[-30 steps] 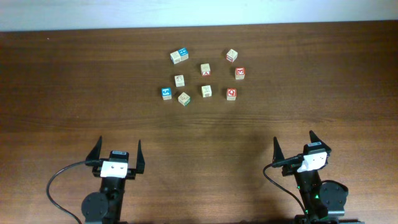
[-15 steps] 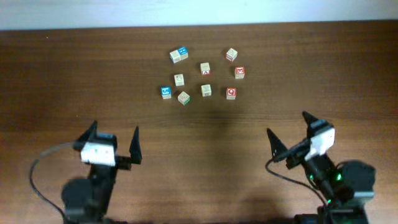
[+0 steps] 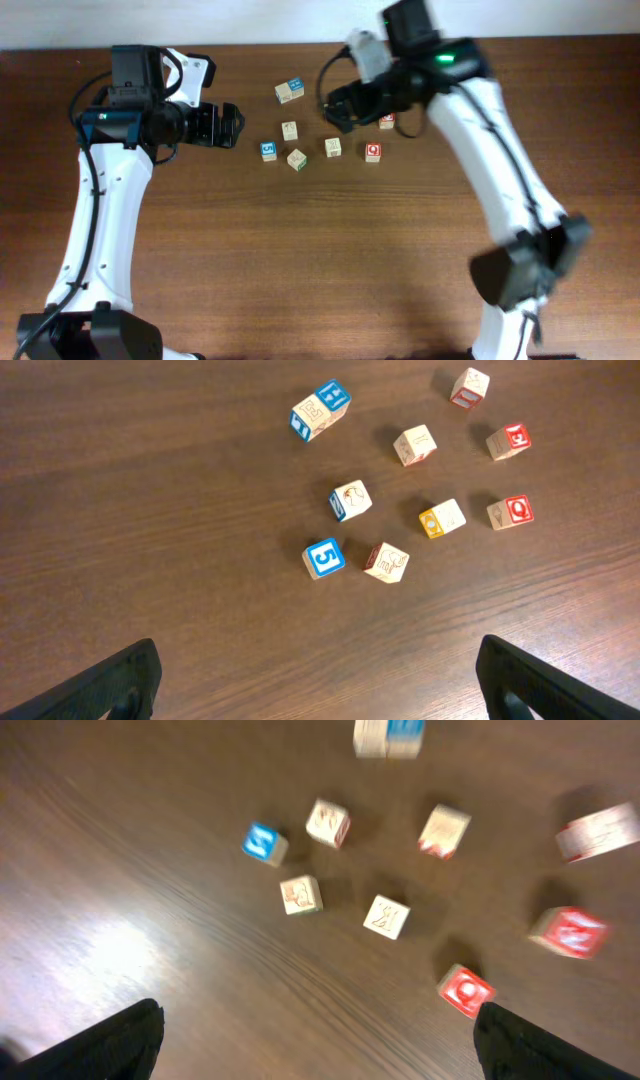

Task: Rotate 4 blocks
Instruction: 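Reach the right gripper down and grasp a wooden block near center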

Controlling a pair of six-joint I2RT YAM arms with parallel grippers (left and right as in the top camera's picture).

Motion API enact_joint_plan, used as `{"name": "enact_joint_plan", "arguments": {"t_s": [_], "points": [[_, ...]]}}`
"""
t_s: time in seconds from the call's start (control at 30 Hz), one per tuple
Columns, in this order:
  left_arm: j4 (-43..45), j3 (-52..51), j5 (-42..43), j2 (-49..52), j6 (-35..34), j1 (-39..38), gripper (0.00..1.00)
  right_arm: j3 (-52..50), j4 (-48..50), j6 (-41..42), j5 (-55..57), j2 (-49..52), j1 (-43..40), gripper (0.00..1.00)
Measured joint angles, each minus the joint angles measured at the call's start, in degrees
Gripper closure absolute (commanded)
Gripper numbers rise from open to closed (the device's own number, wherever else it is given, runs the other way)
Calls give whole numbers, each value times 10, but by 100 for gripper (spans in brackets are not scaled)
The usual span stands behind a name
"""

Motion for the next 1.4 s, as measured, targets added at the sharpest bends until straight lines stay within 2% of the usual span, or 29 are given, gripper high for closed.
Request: {"name": "enact_joint_plan", "arguments": {"t_s": [0.07,0.17,0.23,0.33,0.43,0.6,0.7,0.83,1.0,1.07,1.13,1.23,1.4], "points": [[1,1,1,5,0,0,1,0,15,1,0,83,9,26],[1,1,1,6,0,0,1,0,57,45,13,150,11,31],[1,1,1,6,0,0,1,0,77,108,81,180,20,31],[1,1,1,6,0,0,1,0,89,146,172,198,54,35],[1,1,1,6,0,0,1,0,105,166,204,227,76,42],[1,1,1,6,0,0,1,0,109,191,248,239,78,72],[1,1,1,6,0,0,1,2,107,195,250,239,78,83],[1,1,1,6,0,0,1,17,55,195,220,236,78,83],[1,1,1,6,0,0,1,85,-151,216,121,137,78,83],[1,1,1,6,0,0,1,13,-141,242,115,136,83,83],[1,1,2,6,0,0,1,-95,-66,287,116,141,104,83],[1,2,1,6,0,0,1,-141,-3,360,166,144,131,82],[1,2,1,6,0,0,1,-149,24,417,236,144,155,57]]}}
